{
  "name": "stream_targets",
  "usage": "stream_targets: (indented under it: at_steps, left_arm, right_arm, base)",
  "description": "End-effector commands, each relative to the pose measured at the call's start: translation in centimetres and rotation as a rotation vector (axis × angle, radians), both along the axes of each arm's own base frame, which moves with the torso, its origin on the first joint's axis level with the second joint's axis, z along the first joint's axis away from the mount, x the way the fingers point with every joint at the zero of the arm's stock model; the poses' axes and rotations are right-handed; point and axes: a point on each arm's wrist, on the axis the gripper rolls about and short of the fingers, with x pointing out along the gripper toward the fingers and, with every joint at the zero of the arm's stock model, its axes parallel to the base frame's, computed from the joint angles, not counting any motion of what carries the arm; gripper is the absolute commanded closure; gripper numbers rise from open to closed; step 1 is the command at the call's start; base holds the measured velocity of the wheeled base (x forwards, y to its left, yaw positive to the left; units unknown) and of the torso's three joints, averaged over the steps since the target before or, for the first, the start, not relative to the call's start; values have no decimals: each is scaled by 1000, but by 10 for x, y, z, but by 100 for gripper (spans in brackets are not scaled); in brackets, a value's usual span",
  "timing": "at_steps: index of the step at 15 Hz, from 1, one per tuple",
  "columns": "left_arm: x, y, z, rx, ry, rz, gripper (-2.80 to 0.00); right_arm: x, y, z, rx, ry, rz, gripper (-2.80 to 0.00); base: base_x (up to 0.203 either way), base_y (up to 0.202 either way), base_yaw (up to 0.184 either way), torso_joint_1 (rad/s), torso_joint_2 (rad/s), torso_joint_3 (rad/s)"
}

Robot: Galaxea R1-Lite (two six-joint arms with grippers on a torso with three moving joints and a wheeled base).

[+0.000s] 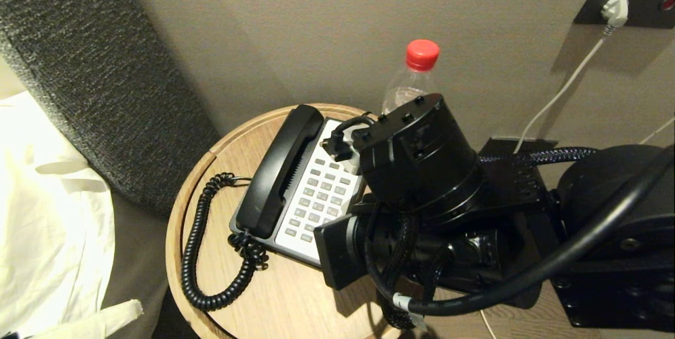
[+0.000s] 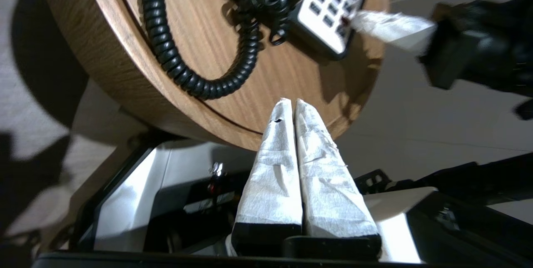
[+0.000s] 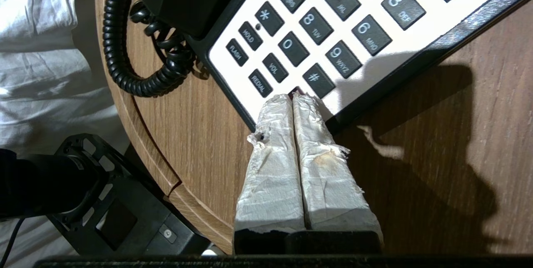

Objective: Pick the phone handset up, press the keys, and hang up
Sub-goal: End the call using the dial pad

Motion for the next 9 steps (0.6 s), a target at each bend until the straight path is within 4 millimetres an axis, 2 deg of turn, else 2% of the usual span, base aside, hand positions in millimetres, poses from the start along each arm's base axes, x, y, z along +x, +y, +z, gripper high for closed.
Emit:
stream_targets:
  at_steps: [1,9]
  left_arm:
    - [-10,6,2,-33,-46,0,0]
    - [-13,9,7,-43,-80,38,0]
  right_arm:
    - [-1,-1,2,6,-2,-1,0]
    - [-11,-31,31,56,-47,-49,0]
  base:
    - [0,0,0,0,0,0]
    - [0,0,0,0,0,0]
